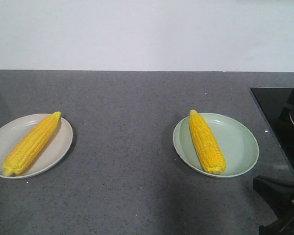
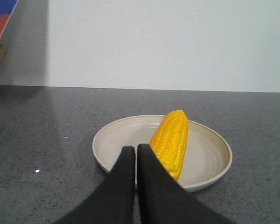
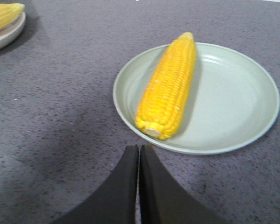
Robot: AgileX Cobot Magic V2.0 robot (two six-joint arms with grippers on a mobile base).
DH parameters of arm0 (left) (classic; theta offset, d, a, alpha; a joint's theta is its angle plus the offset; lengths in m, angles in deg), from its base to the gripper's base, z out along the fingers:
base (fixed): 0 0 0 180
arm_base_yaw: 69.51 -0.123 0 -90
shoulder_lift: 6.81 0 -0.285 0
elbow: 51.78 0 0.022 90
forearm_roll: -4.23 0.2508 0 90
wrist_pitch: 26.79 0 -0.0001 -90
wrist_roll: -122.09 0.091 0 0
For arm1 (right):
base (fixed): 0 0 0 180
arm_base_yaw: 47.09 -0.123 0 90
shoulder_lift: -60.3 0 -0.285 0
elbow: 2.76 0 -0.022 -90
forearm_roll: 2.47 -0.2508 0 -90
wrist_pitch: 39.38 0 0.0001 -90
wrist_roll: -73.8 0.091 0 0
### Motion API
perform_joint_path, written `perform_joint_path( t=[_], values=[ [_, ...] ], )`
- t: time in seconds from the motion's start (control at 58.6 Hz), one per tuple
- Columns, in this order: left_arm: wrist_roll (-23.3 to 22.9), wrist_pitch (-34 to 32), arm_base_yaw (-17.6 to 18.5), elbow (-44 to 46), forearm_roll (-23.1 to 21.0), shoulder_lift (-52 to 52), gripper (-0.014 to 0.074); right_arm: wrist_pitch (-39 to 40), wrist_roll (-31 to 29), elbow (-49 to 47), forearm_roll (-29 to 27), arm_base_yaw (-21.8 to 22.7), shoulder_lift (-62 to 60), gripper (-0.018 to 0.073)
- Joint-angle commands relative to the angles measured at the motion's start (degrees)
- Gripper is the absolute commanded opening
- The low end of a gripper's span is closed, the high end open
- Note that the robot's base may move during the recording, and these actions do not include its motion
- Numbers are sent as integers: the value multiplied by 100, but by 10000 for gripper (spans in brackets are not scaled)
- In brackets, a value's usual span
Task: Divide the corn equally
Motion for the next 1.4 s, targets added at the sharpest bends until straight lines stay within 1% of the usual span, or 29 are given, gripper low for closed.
perform_joint_path(
  t=[0.0, 0.085, 0.119, 0.256, 0.409, 0.426, 0.46, 0.546, 0.614, 0.699, 0.716, 0.75, 0.802, 0.87, 0.921, 1.023, 1.381],
  values=[
    [-11, -460, 17, 131, -13, 85, -6, 518, 43, 89, -20, 16, -92, -5],
    [-11, -460, 17, 131, -13, 85, -6, 741, 450, 409, 132, 16, -385, -5],
    [-11, -460, 17, 131, -13, 85, -6, 845, 719, 560, 272, 16, -581, -5],
    [-11, -460, 17, 131, -13, 85, -6, 1053, 1794, 1031, 1099, 16, -1458, -5],
    [-11, -460, 17, 131, -13, 85, -6, 1085, 3421, 1370, 2705, 16, -2593, -5],
    [-11, -460, 17, 131, -13, 85, -6, 1085, 3710, 1413, 2961, 16, -2740, -5],
    [-11, -460, 17, 131, -13, 85, -6, 1092, 4101, 1467, 3400, 16, -2925, -5],
    [-11, -460, 17, 131, -13, 85, -6, 1160, 5230, 1638, 4260, 16, -3352, -5],
    [-11, -460, 17, 131, -13, 85, -6, 1281, 5871, 1832, 4814, 16, -3612, -5],
    [-11, -460, 17, 131, -13, 85, -6, 1707, 6577, 2098, 5294, 16, -3672, -5],
    [-11, -460, 17, 131, -13, 85, -6, 1679, 6674, 2097, 5359, 16, -3668, -5],
    [-11, -460, 17, 131, -13, 85, -6, 1648, 6824, 2076, 5520, 16, -3668, -4],
    [-11, -460, 17, 131, -13, 85, -6, 1866, 6978, 2076, 5741, 16, -3668, -4],
    [-11, -460, 17, 131, -13, 85, -6, 2146, 6975, 2076, 5980, 16, -3668, -3],
    [-11, -460, 17, 131, -13, 85, -6, 2389, 6942, 2076, 6060, 16, -3668, -2],
    [-11, -460, 17, 131, -13, 85, -6, 2649, 6882, 2076, 6060, 16, -3668, -2],
    [-11, -460, 17, 131, -13, 85, -6, 2774, 6882, 2076, 6012, 16, -3668, -2]
  ],
)
